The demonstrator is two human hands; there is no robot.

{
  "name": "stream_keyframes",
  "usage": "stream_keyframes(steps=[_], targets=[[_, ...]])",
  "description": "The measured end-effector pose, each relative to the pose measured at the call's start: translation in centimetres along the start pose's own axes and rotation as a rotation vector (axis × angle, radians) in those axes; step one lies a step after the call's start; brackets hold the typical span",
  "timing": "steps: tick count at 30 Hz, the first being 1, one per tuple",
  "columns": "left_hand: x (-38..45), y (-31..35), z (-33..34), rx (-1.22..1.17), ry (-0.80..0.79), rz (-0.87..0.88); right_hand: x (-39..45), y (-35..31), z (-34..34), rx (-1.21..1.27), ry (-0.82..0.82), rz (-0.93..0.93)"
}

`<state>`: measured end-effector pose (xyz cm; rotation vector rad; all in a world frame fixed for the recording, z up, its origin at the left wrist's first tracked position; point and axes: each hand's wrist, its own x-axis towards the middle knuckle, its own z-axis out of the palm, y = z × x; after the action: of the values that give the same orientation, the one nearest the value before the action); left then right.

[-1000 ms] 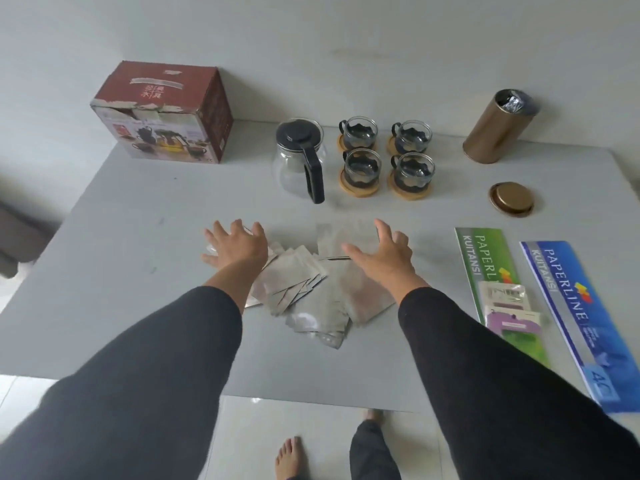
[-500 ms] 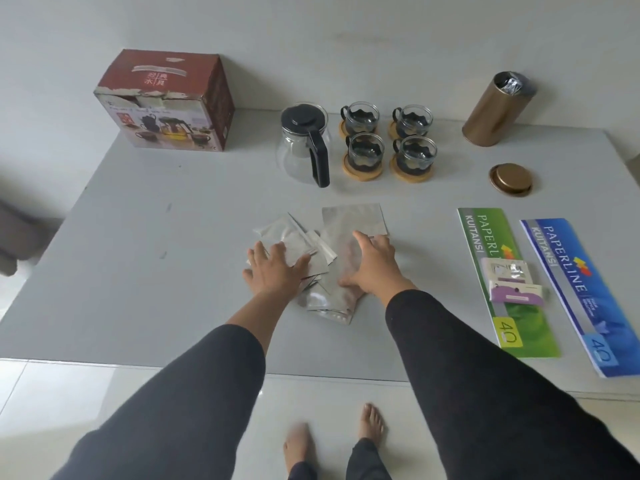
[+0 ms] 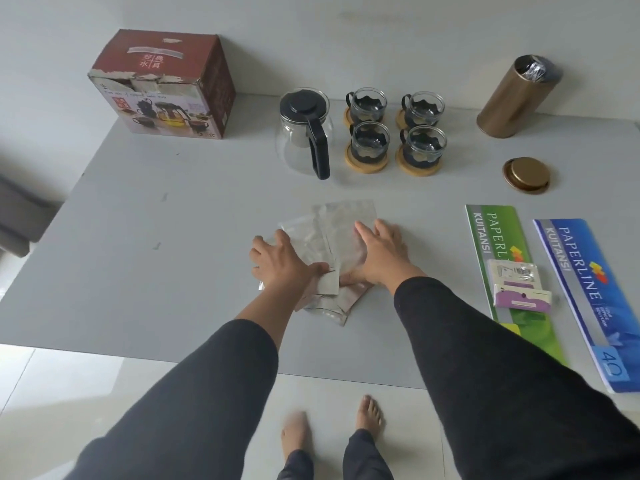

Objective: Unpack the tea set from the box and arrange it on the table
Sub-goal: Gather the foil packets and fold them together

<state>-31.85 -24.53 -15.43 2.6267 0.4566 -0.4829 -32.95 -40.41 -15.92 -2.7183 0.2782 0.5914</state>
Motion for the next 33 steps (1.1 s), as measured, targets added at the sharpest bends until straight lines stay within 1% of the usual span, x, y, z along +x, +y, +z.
stream_keyframes(steps=[3,5,10,14,16,20,23,27,29,33], targets=[[0.0,0.4,-0.1,0.072,0.001,-0.03,-0.5,0.2,0.3,0.045,0.039,-0.136],[0.2,0.4,-0.1,0.077,-0.007,-0.048,-0.8,0.2,0.5,0.116,0.046,-0.184],[0.0,0.9,-0.3,-0.056,-0.069,-0.023,-1.0,-0.1,0.7,0.24,0.033,-0.205],[-0.4,1.3,-0.4,-0.269,-0.135,-0.078,-1.4,-0.4,1.8,0.301,0.091,-0.187],[-0.3,1.2,-0.4,-0.325,-0.159,-0.074,-1.5,-0.4,2.0,0.343,0.11,-0.172],[0.1,1.5,-0.3,-0.27,-0.213,0.058,-1.9,-0.5,2.0,0.381,0.12,-0.133],[0.3,1.6,-0.2,-0.271,-0.26,0.095,-1.9,-0.7,2.5,0.373,0.131,-0.109],[0.4,1.3,-0.4,-0.251,-0.287,0.136,-1.9,-1.0,3.1,0.297,0.207,-0.084],[0.2,1.3,-0.6,-0.237,-0.296,0.196,-2.0,-1.0,3.2,0.258,0.246,-0.04],[-0.5,1.1,-1.0,-0.2,-0.286,0.293,-2.3,-1.7,3.3,0.216,0.265,0.055]])
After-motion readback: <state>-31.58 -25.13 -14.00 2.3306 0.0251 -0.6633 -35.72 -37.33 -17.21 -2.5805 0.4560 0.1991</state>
